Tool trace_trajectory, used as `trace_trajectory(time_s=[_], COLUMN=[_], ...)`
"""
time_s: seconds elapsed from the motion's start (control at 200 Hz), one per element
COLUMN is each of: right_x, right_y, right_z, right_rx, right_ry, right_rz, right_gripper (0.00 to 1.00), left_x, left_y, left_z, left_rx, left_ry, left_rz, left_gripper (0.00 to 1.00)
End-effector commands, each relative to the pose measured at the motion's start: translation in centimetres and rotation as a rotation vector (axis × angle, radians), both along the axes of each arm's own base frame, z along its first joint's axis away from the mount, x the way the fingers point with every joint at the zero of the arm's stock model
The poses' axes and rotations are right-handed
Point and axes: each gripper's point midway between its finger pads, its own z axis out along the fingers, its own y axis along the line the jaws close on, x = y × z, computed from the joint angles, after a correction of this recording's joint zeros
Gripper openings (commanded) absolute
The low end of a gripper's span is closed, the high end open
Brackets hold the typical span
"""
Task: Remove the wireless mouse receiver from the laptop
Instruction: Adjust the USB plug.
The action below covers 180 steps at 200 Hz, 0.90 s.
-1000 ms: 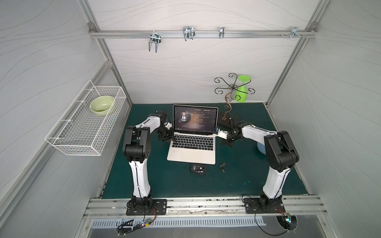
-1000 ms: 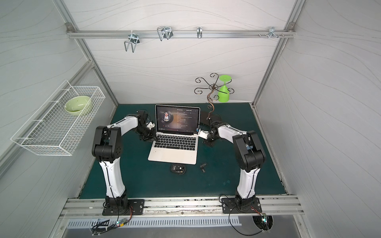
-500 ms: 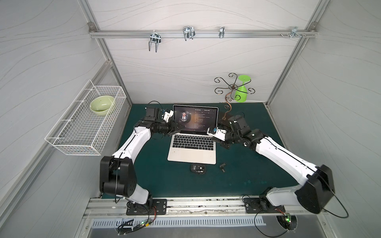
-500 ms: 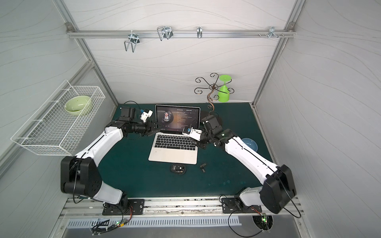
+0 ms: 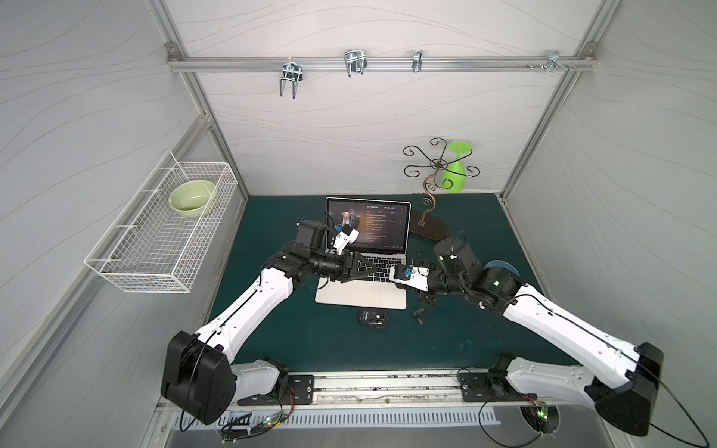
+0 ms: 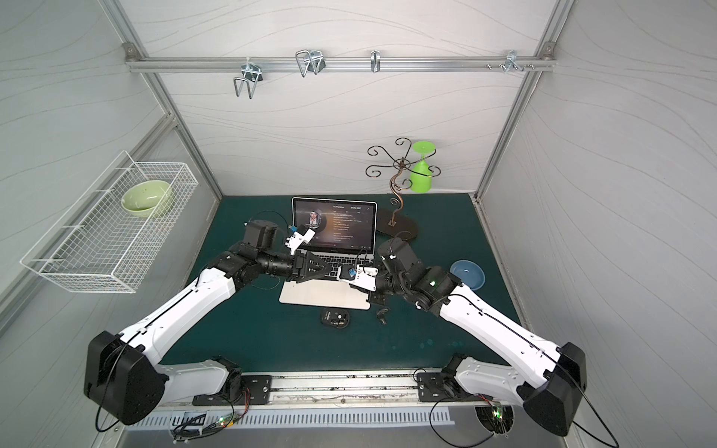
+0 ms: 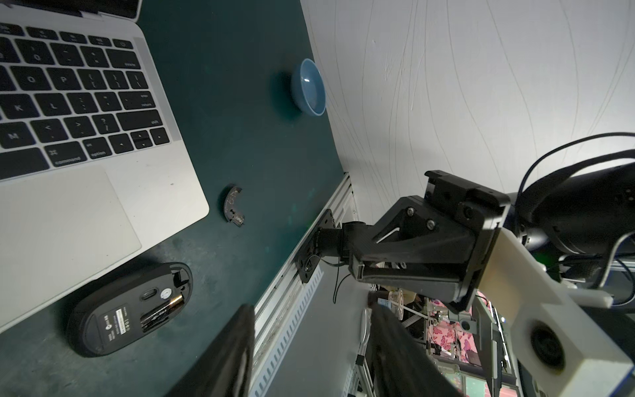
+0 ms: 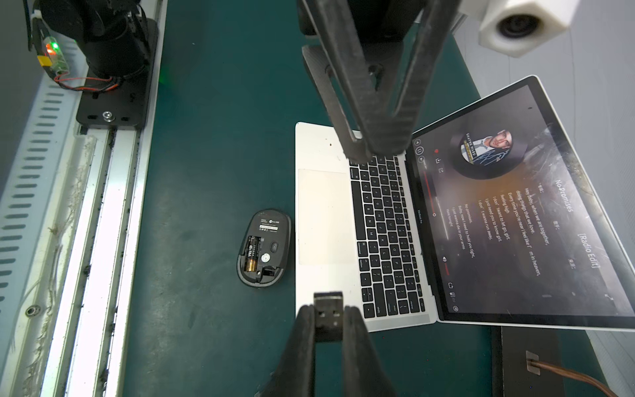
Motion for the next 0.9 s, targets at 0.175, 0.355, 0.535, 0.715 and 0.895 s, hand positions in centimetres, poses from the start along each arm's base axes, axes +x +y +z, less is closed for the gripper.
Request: trace_trajectory(time_s=[0.175, 0.355, 0.535, 0.715, 0.895], right_x=[0.0, 0.4, 0.6, 0.5, 0.5], right_y=[1.1, 1.7, 2.1, 2.6, 3.0], right_z=[0.1, 0.2, 0.5, 0.9, 0.7], right_rx=[-0.034, -0.036, -0.035, -0.017, -0.016], right_ry=[-0.032, -0.046, -0.056, -0.061, -0.057], right_rz=[0.002, -0.007, -0.008, -0.005, -0.002], right_gripper=[0.09, 0.08, 0.08, 0.08, 0.08], left_x=[-0.6, -1.0, -1.1, -0.6, -0.6], left_y=[-2.1, -2.9, -3.6, -4.2, -4.7], left_z=[1.5, 0.7, 0.5, 0.5, 0.3], left_rx=[0.005, 0.024, 0.018, 0.009, 0.011], left_ry=[-0.073, -0.067, -0.062, -0.063, -0.056], left_rz=[-0.042, -0.054, -0.058, -0.047, -0.052], left_gripper=[0.50, 0.48, 0.45, 0.40, 0.35])
